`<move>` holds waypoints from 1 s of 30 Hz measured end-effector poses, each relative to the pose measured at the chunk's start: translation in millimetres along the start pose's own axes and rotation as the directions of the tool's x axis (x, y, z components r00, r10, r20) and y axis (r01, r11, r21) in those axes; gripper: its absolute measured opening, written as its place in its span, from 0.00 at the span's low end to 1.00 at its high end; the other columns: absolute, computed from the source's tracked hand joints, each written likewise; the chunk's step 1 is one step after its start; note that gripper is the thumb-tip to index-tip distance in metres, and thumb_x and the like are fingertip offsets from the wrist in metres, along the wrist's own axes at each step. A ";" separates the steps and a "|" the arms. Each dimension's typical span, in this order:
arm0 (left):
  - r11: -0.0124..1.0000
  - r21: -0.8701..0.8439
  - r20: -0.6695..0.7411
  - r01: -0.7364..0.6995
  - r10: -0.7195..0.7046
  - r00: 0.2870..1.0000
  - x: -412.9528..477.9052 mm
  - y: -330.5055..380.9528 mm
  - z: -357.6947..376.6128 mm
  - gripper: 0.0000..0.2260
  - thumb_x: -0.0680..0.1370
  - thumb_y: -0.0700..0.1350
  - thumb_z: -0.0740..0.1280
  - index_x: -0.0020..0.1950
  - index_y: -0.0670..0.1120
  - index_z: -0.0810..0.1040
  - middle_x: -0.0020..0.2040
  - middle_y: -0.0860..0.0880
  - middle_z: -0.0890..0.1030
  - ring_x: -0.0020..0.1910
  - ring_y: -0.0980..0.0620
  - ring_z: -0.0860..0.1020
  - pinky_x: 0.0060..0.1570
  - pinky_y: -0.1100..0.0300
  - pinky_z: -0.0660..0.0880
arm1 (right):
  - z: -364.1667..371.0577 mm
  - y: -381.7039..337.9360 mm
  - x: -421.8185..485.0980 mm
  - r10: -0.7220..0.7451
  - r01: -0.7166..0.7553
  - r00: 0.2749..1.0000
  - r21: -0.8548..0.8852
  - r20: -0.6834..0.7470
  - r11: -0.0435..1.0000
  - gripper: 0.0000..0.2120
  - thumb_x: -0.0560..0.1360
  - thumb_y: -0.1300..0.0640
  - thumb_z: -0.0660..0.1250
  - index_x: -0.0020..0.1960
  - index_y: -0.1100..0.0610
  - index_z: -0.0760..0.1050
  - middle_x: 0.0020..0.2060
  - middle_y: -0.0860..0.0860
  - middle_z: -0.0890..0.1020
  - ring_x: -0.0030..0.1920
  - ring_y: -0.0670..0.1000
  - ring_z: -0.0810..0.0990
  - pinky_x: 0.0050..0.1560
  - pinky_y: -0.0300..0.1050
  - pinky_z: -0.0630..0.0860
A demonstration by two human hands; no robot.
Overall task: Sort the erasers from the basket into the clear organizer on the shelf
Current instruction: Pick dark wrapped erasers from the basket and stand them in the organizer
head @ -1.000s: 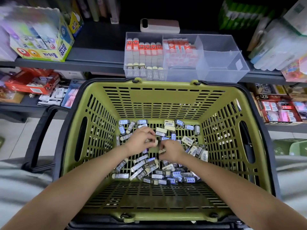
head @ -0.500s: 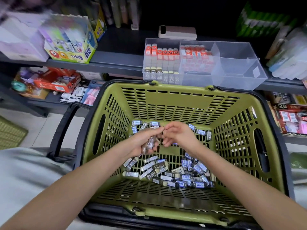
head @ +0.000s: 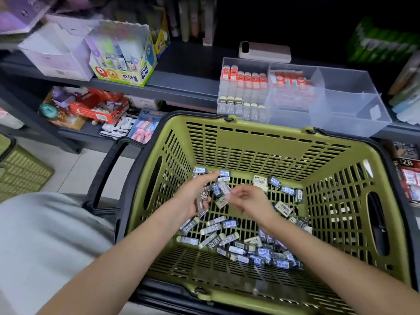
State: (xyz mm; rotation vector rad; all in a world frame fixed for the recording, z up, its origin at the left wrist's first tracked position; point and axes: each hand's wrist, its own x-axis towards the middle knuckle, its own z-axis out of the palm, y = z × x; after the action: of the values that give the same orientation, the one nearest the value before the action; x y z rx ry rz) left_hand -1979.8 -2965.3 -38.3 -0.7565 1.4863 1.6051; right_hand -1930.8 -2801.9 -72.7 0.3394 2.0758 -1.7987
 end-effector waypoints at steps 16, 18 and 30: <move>0.920 -0.383 -0.042 -0.084 0.074 0.996 -2.4 22.2 -10.5 0.06 0.74 0.36 0.67 0.40 0.41 0.71 0.28 0.48 0.72 0.23 0.54 0.72 0.22 0.65 0.73 | 61.2 76.4 21.5 -0.053 0.485 0.874 -0.861 0.483 0.152 0.33 0.68 0.37 0.68 0.67 0.53 0.68 0.60 0.54 0.69 0.61 0.55 0.64 0.61 0.51 0.61; 0.917 -0.388 -0.022 -0.096 0.095 0.995 -2.4 23.9 -11.1 0.06 0.74 0.36 0.68 0.41 0.41 0.71 0.29 0.48 0.72 0.23 0.54 0.72 0.21 0.66 0.72 | 62.3 80.1 26.5 -0.088 0.490 0.872 -0.864 0.482 0.119 0.31 0.68 0.38 0.67 0.65 0.53 0.69 0.57 0.54 0.69 0.59 0.55 0.64 0.59 0.51 0.61; 0.931 -0.334 0.020 -0.144 0.160 0.987 -8.9 18.3 -1.6 0.11 0.70 0.34 0.72 0.48 0.39 0.74 0.37 0.43 0.78 0.27 0.52 0.77 0.25 0.65 0.75 | -1.4 44.4 23.8 -0.094 0.060 0.995 -0.659 -0.016 0.750 0.16 0.73 0.51 0.70 0.57 0.57 0.76 0.48 0.54 0.81 0.46 0.50 0.78 0.43 0.41 0.75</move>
State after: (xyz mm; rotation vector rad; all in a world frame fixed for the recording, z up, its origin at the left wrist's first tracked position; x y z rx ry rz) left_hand -1991.3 -2968.0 -21.6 -0.7961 1.2810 2.0105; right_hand -1934.0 -2795.0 -122.6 0.0913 2.6188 -0.9736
